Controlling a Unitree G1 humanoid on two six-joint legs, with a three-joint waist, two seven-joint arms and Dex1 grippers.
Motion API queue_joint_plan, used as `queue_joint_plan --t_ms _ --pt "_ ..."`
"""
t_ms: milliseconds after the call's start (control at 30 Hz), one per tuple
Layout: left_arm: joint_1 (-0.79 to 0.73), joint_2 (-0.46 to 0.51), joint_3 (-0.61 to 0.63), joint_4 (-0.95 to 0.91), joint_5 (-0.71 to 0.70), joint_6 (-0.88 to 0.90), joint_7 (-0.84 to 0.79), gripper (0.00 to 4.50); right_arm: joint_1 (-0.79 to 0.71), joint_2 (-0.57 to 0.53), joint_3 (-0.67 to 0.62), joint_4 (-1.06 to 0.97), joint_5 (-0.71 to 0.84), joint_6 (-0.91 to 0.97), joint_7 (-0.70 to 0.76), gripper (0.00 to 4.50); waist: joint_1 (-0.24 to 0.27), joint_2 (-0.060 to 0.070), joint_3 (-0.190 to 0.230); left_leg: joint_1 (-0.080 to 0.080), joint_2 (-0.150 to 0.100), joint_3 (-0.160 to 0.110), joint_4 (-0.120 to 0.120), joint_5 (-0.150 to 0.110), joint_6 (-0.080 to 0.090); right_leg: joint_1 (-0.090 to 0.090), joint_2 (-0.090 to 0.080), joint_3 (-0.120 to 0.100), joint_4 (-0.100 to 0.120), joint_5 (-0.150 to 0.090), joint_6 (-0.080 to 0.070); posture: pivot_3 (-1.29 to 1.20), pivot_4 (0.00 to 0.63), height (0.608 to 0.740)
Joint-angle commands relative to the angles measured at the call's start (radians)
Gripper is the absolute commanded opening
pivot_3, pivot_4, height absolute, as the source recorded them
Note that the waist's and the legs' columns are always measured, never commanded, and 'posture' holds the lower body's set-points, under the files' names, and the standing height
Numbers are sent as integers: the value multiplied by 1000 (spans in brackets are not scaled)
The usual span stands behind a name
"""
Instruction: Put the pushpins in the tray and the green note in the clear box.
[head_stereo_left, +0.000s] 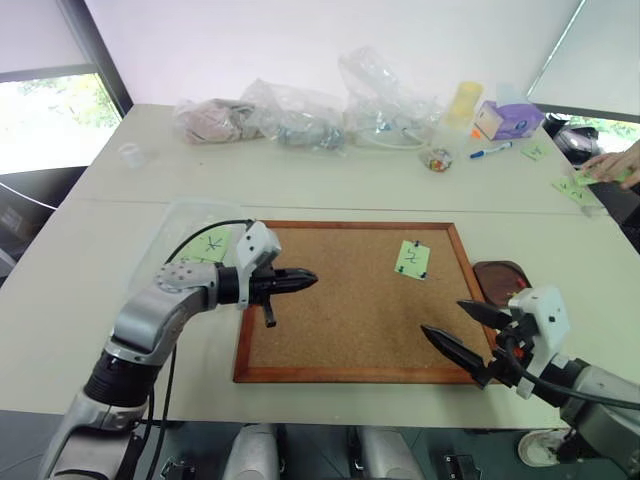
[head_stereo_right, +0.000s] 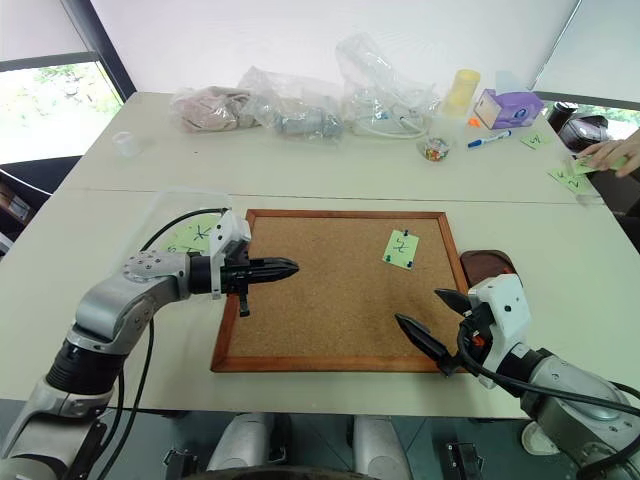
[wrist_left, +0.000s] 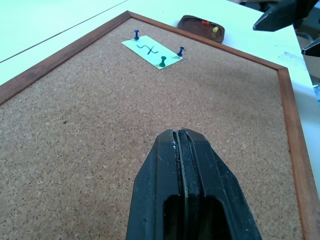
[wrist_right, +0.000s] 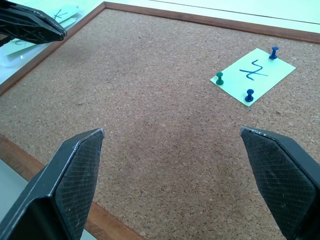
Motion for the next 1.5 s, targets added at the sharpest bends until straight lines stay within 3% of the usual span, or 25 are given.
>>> queue_joint_plan --t_ms 33,600,900,1033,1200,1500 --pt "-25 -8 5 -13 -2 -19 -1 100 -7 11 -14 -15 3 -12 -4 4500 0 0 0 0 0 0 0 0 0 0 0 0 0 0 0 0 150 737" --pt "-40 -26 12 -10 1 -21 7 100 -40 16 17 -4 -34 5 -46 4500 0 0 0 0 -1 -1 0 0 0 0 0 0 0 0 0 0 150 737" --pt "-140 -51 -7 36 44 -47 41 100 -95 26 32 18 -44 21 -66 4500 -1 0 0 -1 -4 -4 0 0 0 1 -1 -1 0 0 1 0 150 737" --pt "-145 -54 -91 80 137 -75 54 100 -184 39 63 86 -86 14 -96 4500 -1 0 0 -1 -5 -6 0 0 0 1 -1 -1 0 0 1 0 150 737" --pt "-152 -80 -192 156 243 -132 58 100 -407 52 182 296 -249 -38 -110 4500 -2 0 0 -1 -5 -7 0 0 0 2 -1 -2 0 0 1 0 150 737" --pt "-171 -69 -280 231 358 -106 39 100 -698 127 314 622 -392 -39 -87 4500 0 1 0 -2 -6 -10 1 0 0 1 -1 -3 0 1 4 0 150 737"
